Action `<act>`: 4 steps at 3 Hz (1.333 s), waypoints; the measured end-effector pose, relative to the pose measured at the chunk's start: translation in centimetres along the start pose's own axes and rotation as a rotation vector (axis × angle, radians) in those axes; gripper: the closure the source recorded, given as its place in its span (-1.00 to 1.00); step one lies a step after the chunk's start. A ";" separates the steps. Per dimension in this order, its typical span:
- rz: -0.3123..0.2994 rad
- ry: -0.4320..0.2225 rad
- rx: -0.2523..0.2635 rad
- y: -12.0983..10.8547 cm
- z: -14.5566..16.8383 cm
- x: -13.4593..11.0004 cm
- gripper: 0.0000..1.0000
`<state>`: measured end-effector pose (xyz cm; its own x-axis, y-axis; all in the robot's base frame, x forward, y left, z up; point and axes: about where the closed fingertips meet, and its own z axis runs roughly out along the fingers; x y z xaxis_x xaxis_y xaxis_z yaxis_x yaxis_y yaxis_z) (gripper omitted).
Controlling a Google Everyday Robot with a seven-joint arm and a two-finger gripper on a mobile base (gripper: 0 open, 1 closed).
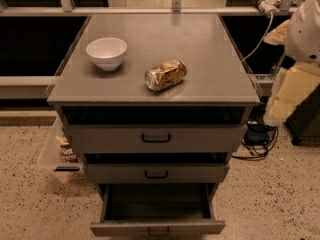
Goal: Place orange can into bottom drawer
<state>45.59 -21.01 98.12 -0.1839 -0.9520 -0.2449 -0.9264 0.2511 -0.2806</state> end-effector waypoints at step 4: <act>-0.299 -0.517 -0.141 -10.9 8.0 -16.9 -1.00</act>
Offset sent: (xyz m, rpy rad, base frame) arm 0.1628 0.1075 0.0298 0.3447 -0.1528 0.4148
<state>61.39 -6.27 97.83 0.2415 -0.7605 -0.6027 -0.9543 -0.0733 -0.2899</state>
